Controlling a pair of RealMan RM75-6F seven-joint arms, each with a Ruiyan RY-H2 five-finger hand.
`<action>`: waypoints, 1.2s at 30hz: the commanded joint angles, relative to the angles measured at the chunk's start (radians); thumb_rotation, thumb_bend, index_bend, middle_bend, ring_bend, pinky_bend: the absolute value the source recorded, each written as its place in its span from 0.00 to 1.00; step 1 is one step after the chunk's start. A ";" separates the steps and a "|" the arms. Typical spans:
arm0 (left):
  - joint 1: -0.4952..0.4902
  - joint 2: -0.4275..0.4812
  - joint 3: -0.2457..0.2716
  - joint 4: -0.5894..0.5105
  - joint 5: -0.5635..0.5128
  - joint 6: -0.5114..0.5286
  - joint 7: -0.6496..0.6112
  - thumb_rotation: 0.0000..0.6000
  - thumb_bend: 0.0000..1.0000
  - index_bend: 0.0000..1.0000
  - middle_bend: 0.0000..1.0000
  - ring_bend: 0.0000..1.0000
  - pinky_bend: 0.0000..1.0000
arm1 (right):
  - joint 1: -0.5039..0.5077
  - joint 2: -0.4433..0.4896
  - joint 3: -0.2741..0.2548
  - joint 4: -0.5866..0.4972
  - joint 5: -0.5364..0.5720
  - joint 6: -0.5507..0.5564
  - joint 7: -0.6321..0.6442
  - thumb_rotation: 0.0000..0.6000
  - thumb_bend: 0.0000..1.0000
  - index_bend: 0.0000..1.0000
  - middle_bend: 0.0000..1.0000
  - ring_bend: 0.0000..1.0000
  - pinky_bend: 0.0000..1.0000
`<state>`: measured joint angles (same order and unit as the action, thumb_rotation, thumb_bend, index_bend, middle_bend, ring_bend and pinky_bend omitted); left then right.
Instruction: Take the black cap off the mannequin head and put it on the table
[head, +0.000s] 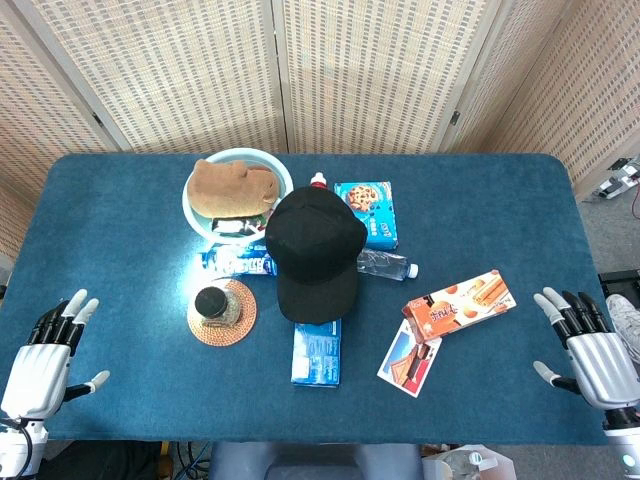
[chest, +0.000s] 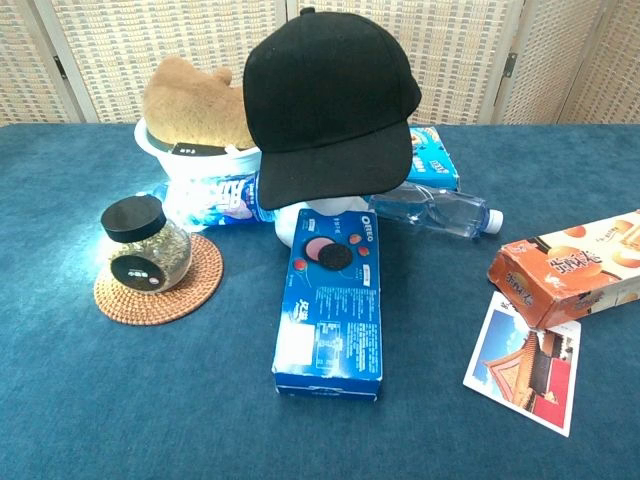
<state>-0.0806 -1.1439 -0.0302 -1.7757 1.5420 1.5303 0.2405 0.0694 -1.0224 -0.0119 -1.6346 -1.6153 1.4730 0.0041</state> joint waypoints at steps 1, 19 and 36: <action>0.000 0.000 -0.001 -0.002 0.001 0.001 0.001 1.00 0.04 0.07 0.00 0.00 0.07 | 0.000 0.001 0.000 0.001 0.000 0.000 0.002 1.00 0.19 0.08 0.02 0.00 0.00; -0.063 -0.011 -0.015 0.021 0.094 -0.031 -0.057 1.00 0.04 0.09 0.01 0.08 0.09 | -0.003 0.031 0.021 -0.020 -0.005 0.037 -0.008 1.00 0.19 0.08 0.02 0.00 0.00; -0.311 -0.135 -0.043 0.104 0.219 -0.263 -0.145 1.00 0.04 0.17 0.93 0.88 1.00 | 0.000 0.035 0.022 -0.033 0.004 0.024 -0.025 1.00 0.19 0.08 0.02 0.00 0.00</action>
<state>-0.3701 -1.2590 -0.0699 -1.6842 1.7545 1.2903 0.0968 0.0698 -0.9880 0.0099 -1.6675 -1.6114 1.4966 -0.0207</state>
